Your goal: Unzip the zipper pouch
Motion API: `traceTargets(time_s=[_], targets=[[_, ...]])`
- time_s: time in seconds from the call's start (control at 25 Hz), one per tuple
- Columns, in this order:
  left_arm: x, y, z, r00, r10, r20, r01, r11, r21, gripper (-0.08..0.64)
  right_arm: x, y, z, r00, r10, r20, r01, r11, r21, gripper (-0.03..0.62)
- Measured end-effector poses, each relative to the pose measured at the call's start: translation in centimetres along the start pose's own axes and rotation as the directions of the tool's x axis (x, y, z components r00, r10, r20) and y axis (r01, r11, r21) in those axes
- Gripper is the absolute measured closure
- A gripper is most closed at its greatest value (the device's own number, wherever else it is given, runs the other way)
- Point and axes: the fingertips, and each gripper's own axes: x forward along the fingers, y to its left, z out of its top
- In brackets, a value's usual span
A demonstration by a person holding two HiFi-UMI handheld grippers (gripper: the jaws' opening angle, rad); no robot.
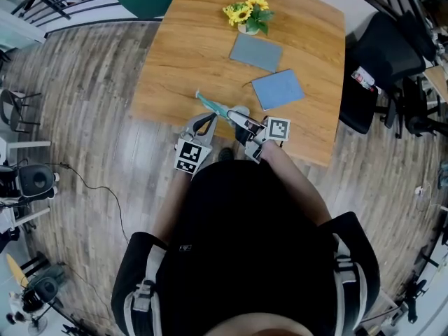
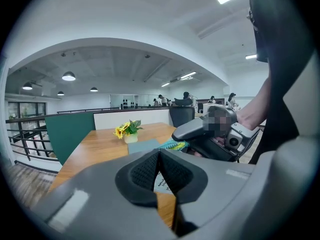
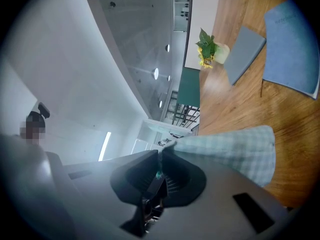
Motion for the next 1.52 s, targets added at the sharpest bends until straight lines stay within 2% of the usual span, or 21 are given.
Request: traceTargets(time_s=[0.24,0.8,1.52], targets=[[0.1,-0.3,-0.3,1.000,0.010,-0.019,-0.011,0.998,-0.056,0.558,-0.6,0.4,0.2,1.000,0.003,-0.008,-0.003,1.000,-0.019,0.565],[1.3,-0.5,0.7,0.998,0.065,-0.013,-0.066,0.992,-0.111,0.557,-2.0,0.9,1.1,0.999,0.009,-0.042,-0.010,1.000,-0.010,0.565],[1.8,0.7,0.8,0.992,0.119,-0.037,-0.123,0.982,-0.143,0.555,-2.4,1.4,1.5,0.997,0.029,-0.069,-0.029,1.000,0.002,0.563]])
